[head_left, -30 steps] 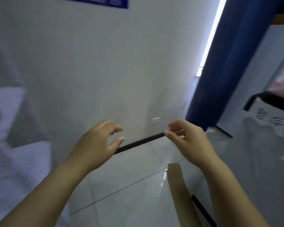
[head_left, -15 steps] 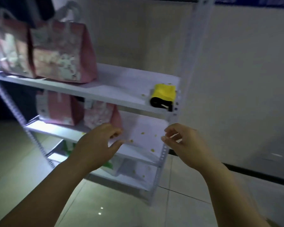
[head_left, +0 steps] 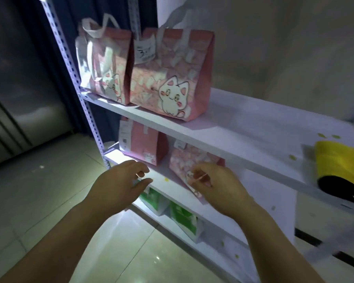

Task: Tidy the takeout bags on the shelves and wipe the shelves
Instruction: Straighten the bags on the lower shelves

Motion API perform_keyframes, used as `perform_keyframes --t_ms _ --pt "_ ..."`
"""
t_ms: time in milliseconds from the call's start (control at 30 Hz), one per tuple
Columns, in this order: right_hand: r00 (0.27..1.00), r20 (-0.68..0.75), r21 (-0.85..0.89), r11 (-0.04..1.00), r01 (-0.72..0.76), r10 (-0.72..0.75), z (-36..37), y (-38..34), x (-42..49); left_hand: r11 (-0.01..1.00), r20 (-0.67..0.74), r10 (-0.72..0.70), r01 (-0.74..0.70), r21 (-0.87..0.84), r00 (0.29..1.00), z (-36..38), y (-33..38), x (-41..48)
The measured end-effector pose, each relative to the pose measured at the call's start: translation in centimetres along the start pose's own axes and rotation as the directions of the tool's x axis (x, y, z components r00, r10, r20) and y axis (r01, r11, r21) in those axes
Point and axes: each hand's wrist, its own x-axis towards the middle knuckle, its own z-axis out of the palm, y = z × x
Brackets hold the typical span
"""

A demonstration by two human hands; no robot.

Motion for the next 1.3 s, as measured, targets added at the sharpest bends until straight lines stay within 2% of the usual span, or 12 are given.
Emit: perform_keyframes --t_ms 133,367,567,767,867,1000,1167,1300 --pt "0.999 0.051 0.033 0.999 0.009 -0.011 3.0 -0.8 5.6 0.997 0.02 -0.049 0.048 0.059 0.999 -0.5 -4.7 2.7" --pt "0.988 0.152 -0.002 1.0 0.03 -0.029 7.7 -2.5 12.6 0.989 0.055 -0.144 0.141 0.052 0.988 -0.1 -12.4 6.3" --pt "0.986 0.159 -0.037 0.998 -0.044 0.05 12.2 -3.6 17.6 0.991 0.121 -0.13 0.131 0.002 0.984 0.8 -20.2 10.6" --pt "0.969 0.124 -0.144 0.97 -0.195 0.214 17.3 -4.6 22.4 0.995 0.299 -0.06 0.08 -0.058 0.952 2.7 -29.1 16.1" --pt "0.936 0.091 -0.138 0.935 -0.326 0.34 20.1 -5.0 23.9 0.997 0.384 -0.02 0.048 -0.063 0.923 3.8 -32.9 18.3" --pt "0.853 0.069 -0.106 0.854 -0.509 0.517 23.7 -4.7 25.3 0.994 0.44 0.028 0.023 -0.111 0.898 6.0 -36.6 20.6" --pt "0.749 0.002 -0.059 0.747 -0.662 0.663 27.2 -2.9 26.7 0.98 0.49 0.013 0.086 -0.18 0.872 10.3 -39.6 23.4" --pt "0.692 -0.054 0.002 0.693 -0.721 0.72 29.2 -0.5 28.4 0.953 0.447 -0.031 0.161 -0.255 0.894 13.8 -41.2 25.2"
